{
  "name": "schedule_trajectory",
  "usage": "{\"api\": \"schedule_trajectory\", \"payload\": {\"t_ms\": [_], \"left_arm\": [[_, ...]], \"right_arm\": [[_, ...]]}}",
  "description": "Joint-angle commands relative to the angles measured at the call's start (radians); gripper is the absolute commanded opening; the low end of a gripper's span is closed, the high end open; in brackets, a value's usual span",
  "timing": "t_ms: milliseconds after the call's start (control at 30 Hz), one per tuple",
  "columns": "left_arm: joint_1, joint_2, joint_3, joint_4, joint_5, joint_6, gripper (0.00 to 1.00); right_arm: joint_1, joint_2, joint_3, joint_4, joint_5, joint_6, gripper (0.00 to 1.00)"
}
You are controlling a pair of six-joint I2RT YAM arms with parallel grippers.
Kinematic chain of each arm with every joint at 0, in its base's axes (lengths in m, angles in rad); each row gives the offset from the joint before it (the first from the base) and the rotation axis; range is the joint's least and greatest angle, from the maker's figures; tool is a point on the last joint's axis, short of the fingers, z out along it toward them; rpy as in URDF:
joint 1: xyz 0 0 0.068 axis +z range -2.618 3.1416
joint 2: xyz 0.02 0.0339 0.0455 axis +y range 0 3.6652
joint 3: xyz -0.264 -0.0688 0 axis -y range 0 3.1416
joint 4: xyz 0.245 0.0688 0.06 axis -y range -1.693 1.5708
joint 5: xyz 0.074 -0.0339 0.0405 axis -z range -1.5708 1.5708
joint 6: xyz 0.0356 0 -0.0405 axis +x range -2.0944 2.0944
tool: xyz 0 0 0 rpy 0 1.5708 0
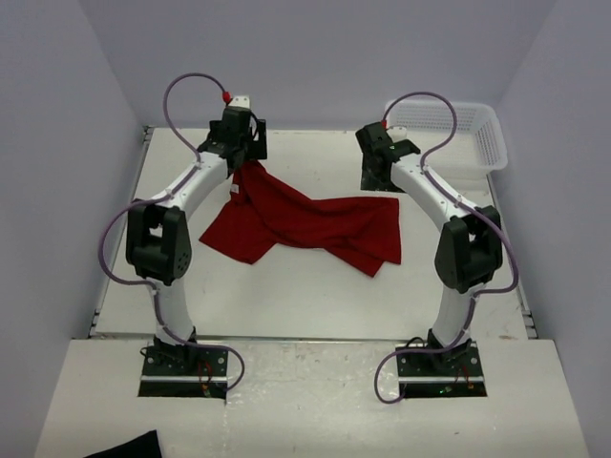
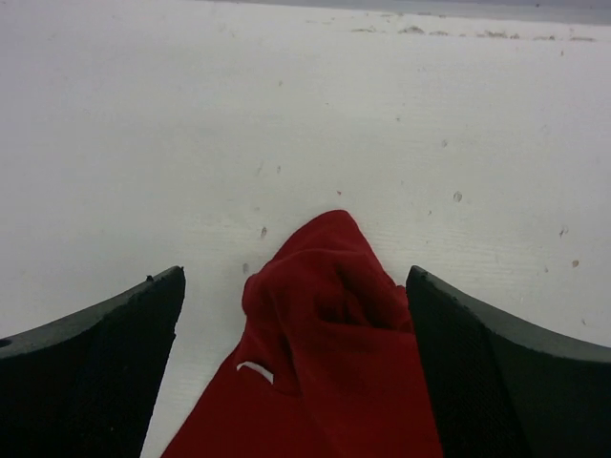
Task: Fold and stack the t-shirts
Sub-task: Flatten out the tshirt
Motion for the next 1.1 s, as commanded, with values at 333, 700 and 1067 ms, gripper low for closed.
{"api": "schedule_trajectory", "payload": {"t_ms": [333,700,1067], "left_arm": [[-0.027,-0.496,-0.334,-0.078,-0.074,-0.204,0.88],[-0.03,-0.588,-0.42,-0.061,0.049,-0.213,0.85],[-0.03,-0.636,-0.452,-0.025,0.089,-0.205,0.85]], "right_arm": [[-0.035,-0.62,-0.747,0.328,-0.288,0.493,0.7],[-0.047,-0.795,-1.01,0.462,-0.292,0.874,0.48],[-0.047,-0.834,-1.146,0.435,-0.178,1.176,0.48]]}}
